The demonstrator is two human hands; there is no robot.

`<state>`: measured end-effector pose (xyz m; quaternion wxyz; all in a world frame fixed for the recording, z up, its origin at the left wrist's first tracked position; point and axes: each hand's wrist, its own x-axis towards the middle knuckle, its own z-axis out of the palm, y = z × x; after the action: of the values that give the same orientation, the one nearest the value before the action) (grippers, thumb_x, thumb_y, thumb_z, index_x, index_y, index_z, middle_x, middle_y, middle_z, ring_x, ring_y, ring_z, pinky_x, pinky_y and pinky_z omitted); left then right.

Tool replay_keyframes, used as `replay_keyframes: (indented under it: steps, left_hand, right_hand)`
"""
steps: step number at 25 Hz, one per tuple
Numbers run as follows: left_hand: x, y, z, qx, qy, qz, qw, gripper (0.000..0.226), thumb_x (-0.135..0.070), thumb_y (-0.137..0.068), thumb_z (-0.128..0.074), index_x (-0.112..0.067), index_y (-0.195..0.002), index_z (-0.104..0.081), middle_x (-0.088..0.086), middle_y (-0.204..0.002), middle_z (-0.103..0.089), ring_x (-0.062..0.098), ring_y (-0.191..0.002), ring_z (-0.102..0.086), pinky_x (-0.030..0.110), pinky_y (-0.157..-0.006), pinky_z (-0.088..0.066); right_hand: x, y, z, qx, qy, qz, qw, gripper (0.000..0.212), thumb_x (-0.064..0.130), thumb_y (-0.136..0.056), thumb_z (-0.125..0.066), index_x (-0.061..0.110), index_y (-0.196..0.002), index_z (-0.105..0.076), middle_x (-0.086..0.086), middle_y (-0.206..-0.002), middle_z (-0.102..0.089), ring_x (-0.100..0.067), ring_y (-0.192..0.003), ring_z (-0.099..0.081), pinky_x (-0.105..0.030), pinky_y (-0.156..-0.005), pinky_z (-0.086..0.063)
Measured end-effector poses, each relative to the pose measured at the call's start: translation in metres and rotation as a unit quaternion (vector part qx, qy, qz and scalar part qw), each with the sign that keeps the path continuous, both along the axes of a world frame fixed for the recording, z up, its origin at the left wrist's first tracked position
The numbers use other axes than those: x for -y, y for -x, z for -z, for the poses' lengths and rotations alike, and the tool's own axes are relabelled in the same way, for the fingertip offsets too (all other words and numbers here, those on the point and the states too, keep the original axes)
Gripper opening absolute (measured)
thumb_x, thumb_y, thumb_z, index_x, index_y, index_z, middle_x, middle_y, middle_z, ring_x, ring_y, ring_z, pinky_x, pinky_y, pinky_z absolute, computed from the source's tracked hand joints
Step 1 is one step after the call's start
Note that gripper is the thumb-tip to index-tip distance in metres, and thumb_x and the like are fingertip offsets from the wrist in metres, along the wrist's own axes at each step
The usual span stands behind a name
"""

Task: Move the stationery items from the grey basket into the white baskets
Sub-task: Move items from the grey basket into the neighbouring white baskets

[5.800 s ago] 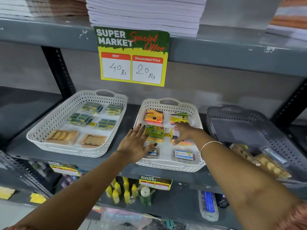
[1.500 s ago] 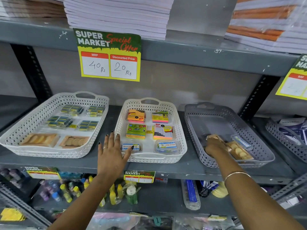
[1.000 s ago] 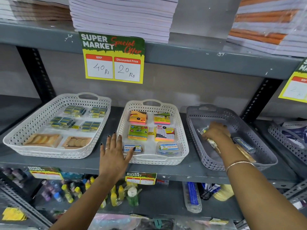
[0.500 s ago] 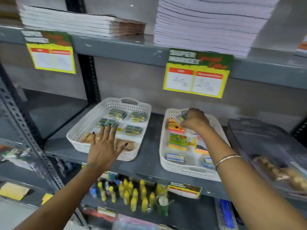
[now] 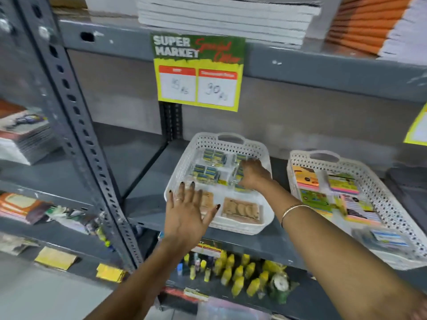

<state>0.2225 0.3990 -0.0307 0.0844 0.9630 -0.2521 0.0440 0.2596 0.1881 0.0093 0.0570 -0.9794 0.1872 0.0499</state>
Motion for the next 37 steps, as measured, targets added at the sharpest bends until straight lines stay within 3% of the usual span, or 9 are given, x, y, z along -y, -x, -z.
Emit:
replay_keyframes:
  steps: [4, 8, 12, 20, 23, 27, 30, 33, 37]
  left_hand:
    - [0.0, 0.002, -0.002, -0.007, -0.011, 0.0, 1.0, 0.082, -0.064, -0.081, 0.006, -0.02, -0.148, -0.01, 0.004, -0.16, 0.002, 0.025, -0.146, 0.007, 0.048, -0.117, 0.006]
    - [-0.002, -0.001, -0.001, -0.007, 0.007, 0.006, 1.0, 0.095, -0.062, -0.068, 0.018, -0.021, -0.148, -0.014, 0.003, -0.16, -0.001, 0.025, -0.147, 0.005, 0.049, -0.117, 0.007]
    - [-0.001, 0.0, -0.001, -0.006, 0.032, 0.008, 0.999, 0.091, -0.063, -0.073, 0.013, -0.021, -0.145, -0.023, 0.003, -0.159, -0.01, 0.025, -0.147, -0.001, 0.048, -0.117, 0.004]
    - [-0.002, 0.002, -0.002, -0.018, 0.025, 0.008, 1.0, 0.093, -0.064, -0.071, 0.014, -0.021, -0.146, -0.021, 0.003, -0.159, -0.009, 0.024, -0.147, 0.0, 0.047, -0.117, 0.005]
    - [-0.002, 0.0, -0.005, -0.033, 0.053, 0.006, 0.998, 0.095, -0.068, -0.07, 0.011, -0.021, -0.147, -0.017, 0.002, -0.16, -0.004, 0.023, -0.147, 0.001, 0.048, -0.117, 0.004]
    - [0.023, 0.002, -0.018, -0.044, 0.102, 0.027, 0.993, 0.089, -0.072, -0.078, -0.01, -0.018, -0.147, -0.017, 0.006, -0.16, 0.0, 0.024, -0.147, 0.004, 0.048, -0.118, -0.004]
    - [0.07, 0.024, -0.033, -0.021, 0.085, 0.092, 0.992, 0.072, -0.059, -0.09, -0.029, -0.017, -0.147, -0.016, 0.006, -0.159, 0.006, 0.025, -0.146, 0.008, 0.044, -0.118, -0.006]
    - [0.131, 0.071, -0.04, -0.009, 0.066, 0.182, 0.981, 0.068, -0.057, -0.091, -0.03, -0.019, -0.146, -0.017, 0.005, -0.16, 0.006, 0.023, -0.146, 0.008, 0.042, -0.118, -0.008]
    - [0.197, 0.121, -0.035, -0.016, 0.06, 0.206, 0.977, 0.076, -0.066, -0.086, -0.023, -0.019, -0.146, -0.018, 0.004, -0.16, 0.003, 0.023, -0.147, 0.006, 0.043, -0.119, -0.009]
  right_hand:
    - [0.004, -0.011, 0.018, -0.042, 0.054, -0.005, 0.998, 0.059, 0.017, -0.085, -0.062, 0.008, -0.139, -0.038, -0.014, -0.143, -0.039, -0.03, -0.136, -0.035, -0.043, -0.102, -0.043]
    - [0.001, -0.016, 0.025, -0.061, 0.072, -0.015, 0.995, 0.056, 0.013, -0.085, -0.061, 0.007, -0.137, -0.04, -0.014, -0.139, -0.041, -0.03, -0.133, -0.038, -0.043, -0.101, -0.043]
    - [0.0, -0.018, 0.024, -0.087, 0.062, -0.035, 0.994, 0.065, 0.014, -0.082, -0.066, 0.008, -0.139, -0.036, -0.014, -0.14, -0.041, -0.031, -0.132, -0.038, -0.043, -0.101, -0.043]
    - [0.001, -0.013, 0.029, -0.06, 0.042, -0.048, 0.996, 0.072, 0.014, -0.081, -0.068, 0.01, -0.143, -0.031, -0.014, -0.141, -0.04, -0.03, -0.132, -0.038, -0.043, -0.098, -0.045]
    - [0.005, -0.005, 0.016, -0.012, 0.028, -0.042, 0.999, 0.076, 0.021, -0.082, -0.068, 0.012, -0.146, -0.028, -0.014, -0.145, -0.038, -0.031, -0.136, -0.036, -0.044, -0.099, -0.045]
    - [0.038, 0.024, -0.015, 0.115, 0.019, 0.009, 0.993, 0.056, 0.02, -0.086, -0.062, 0.011, -0.138, -0.043, -0.014, -0.135, -0.049, -0.032, -0.128, -0.045, -0.043, -0.096, -0.047]
    - [0.083, 0.066, -0.033, 0.182, -0.003, 0.062, 0.981, 0.042, 0.016, -0.087, -0.055, 0.01, -0.129, -0.052, -0.013, -0.129, -0.055, -0.03, -0.123, -0.051, -0.04, -0.094, -0.048]
    - [0.146, 0.126, -0.039, 0.199, 0.0, 0.122, 0.972, 0.039, 0.018, -0.088, -0.054, 0.013, -0.127, -0.055, -0.01, -0.128, -0.057, -0.029, -0.121, -0.055, -0.038, -0.095, -0.049]
    - [0.221, 0.199, -0.033, 0.161, -0.007, 0.194, 0.968, 0.035, 0.016, -0.089, -0.053, 0.011, -0.123, -0.058, -0.014, -0.128, -0.06, -0.033, -0.118, -0.058, -0.039, -0.095, -0.05]
